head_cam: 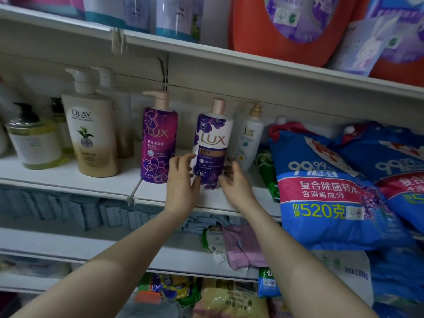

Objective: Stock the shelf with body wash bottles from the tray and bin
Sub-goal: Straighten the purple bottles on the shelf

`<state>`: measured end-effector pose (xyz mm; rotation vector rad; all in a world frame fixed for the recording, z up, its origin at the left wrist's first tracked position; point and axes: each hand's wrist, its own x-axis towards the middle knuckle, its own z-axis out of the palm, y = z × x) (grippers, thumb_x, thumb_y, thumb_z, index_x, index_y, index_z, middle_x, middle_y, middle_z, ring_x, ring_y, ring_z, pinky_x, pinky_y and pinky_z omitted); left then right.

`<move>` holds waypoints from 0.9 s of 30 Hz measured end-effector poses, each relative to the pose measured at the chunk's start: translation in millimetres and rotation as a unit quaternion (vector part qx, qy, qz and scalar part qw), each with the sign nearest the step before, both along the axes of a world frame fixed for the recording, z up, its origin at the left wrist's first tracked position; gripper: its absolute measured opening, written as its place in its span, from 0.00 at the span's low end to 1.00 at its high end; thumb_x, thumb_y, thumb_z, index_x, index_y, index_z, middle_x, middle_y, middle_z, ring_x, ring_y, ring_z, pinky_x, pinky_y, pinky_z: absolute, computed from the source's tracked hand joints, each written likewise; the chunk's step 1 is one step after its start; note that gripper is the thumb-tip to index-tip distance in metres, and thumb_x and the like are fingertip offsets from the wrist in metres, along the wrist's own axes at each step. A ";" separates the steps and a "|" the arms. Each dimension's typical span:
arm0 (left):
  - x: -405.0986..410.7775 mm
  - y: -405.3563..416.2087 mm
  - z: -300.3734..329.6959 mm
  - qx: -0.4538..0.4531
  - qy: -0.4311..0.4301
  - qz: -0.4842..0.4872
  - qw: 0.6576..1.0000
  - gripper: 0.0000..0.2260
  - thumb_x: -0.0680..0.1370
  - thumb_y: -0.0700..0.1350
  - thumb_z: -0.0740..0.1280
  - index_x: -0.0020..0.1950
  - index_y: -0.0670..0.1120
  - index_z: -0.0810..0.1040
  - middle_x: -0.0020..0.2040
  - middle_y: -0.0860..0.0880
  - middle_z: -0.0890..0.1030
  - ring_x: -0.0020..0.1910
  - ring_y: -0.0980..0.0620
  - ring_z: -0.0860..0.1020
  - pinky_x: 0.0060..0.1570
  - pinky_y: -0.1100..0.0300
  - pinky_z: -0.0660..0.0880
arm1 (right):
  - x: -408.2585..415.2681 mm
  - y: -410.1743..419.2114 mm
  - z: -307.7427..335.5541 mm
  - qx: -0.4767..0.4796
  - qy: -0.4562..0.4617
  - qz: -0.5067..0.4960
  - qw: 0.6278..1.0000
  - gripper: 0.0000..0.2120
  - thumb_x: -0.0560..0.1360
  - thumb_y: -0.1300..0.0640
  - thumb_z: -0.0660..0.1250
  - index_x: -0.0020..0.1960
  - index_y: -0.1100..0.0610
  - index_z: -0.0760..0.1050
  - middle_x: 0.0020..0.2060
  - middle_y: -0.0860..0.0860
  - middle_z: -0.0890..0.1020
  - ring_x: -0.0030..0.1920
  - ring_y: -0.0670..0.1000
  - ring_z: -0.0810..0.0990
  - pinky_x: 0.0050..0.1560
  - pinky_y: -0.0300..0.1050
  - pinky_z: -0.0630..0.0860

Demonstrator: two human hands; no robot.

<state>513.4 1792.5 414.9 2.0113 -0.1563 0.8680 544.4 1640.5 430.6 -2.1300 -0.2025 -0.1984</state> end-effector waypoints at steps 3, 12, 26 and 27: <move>-7.1 -17.6 8.5 0.054 -0.056 -0.030 0.996 0.20 0.75 0.33 0.66 0.65 0.46 0.72 0.60 0.49 0.71 0.52 0.51 0.77 0.52 0.56 0.77 | 3.7 -13.1 14.0 0.007 -0.050 -0.089 0.995 0.20 0.81 0.57 0.62 0.72 0.56 0.66 0.66 0.55 0.77 0.65 0.56 0.76 0.62 0.48 0.74; 40.9 -85.8 31.5 0.157 0.100 -0.130 0.974 0.24 0.80 0.37 0.61 0.76 0.41 0.62 0.66 0.40 0.73 0.65 0.43 0.73 0.65 0.52 0.71 | 45.6 -53.8 46.9 0.053 -0.010 -0.129 0.990 0.25 0.81 0.62 0.58 0.77 0.50 0.61 0.71 0.55 0.74 0.68 0.59 0.74 0.64 0.45 0.72; 120.6 -134.1 45.9 -0.176 0.185 -0.074 0.964 0.22 0.82 0.57 0.56 0.71 0.46 0.70 0.63 0.46 0.78 0.44 0.57 0.76 0.33 0.69 0.72 | 99.9 -67.1 52.7 0.057 0.082 -0.074 0.992 0.25 0.83 0.59 0.58 0.78 0.53 0.58 0.73 0.55 0.69 0.70 0.58 0.70 0.65 0.51 0.69; 124.6 -133.0 43.5 -0.175 0.182 -0.060 0.966 0.21 0.82 0.57 0.56 0.69 0.46 0.71 0.57 0.48 0.79 0.42 0.58 0.75 0.32 0.70 0.71 | 100.1 -68.2 51.4 0.051 0.081 -0.072 0.993 0.25 0.83 0.60 0.58 0.79 0.52 0.57 0.74 0.55 0.68 0.71 0.58 0.69 0.66 0.50 0.69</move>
